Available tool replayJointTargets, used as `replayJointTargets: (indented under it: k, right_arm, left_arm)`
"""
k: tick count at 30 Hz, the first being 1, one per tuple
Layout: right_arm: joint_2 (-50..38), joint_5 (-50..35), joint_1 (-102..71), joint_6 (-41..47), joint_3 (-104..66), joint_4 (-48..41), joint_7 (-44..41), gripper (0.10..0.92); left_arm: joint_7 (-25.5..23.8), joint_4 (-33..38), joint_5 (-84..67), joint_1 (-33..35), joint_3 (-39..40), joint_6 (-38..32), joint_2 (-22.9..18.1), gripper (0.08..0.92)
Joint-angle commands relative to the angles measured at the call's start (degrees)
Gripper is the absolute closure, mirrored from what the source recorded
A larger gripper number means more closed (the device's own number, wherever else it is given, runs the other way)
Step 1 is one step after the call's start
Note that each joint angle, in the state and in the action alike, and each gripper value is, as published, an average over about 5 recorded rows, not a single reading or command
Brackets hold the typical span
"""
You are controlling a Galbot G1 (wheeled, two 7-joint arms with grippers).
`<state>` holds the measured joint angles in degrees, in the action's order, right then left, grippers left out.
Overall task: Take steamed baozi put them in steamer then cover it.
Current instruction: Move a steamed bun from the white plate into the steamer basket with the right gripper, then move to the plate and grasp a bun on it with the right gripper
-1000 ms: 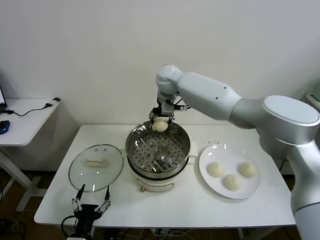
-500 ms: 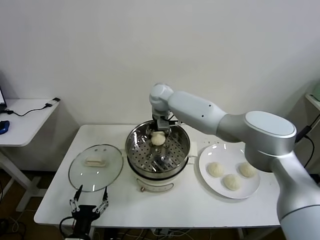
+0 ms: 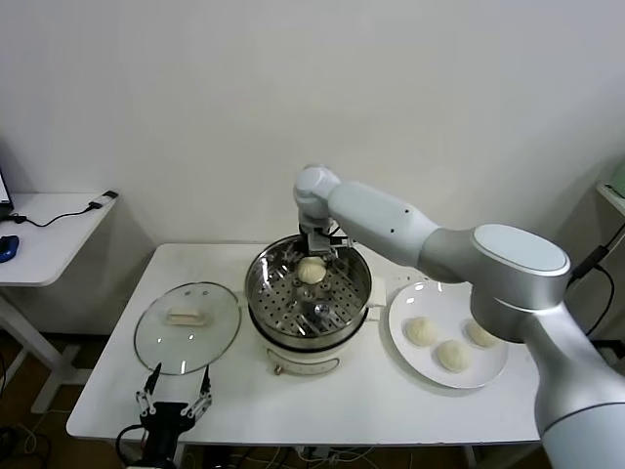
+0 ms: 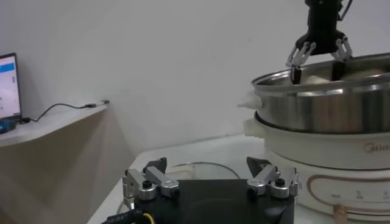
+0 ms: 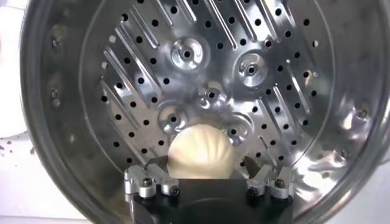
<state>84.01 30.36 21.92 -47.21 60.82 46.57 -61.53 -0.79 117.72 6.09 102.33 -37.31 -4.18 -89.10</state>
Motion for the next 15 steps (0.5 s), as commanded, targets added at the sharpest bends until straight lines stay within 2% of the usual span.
replayJointTargets:
  k: [1,5,8,12,15]
  right_arm:
    - [-6.95,-12.24,7.23,0.23,2.72,6.75,-3.66,0.203]
    - [-13.61,-21.34,13.09,4.58,6.7,11.68,-4.89,0.203]
    - [-20.32,-31.24,17.75,11.29,12.57,14.38,-3.53,0.203]
    - [-29.65,-46.35,24.5,26.83,26.44,19.62,4.01,0.203]
    - [-36.27,-51.97,25.96,40.87,30.66,24.49,6.19,0.203]
  left_arm:
    - [-0.02,0.09,0.05,0.1,0.02,0.03,0.04,0.177]
    - [-0.03,0.05,0.09,0.38,0.16,-0.15,0.02,0.177]
    - [-0.03,-0.04,0.1,0.57,0.31,-0.28,-0.01,0.177]
    - [-0.03,0.27,0.09,0.87,0.38,-0.43,-0.05,0.177]
    - [-0.02,0.76,-0.12,1.13,0.27,-0.53,-0.04,0.177]
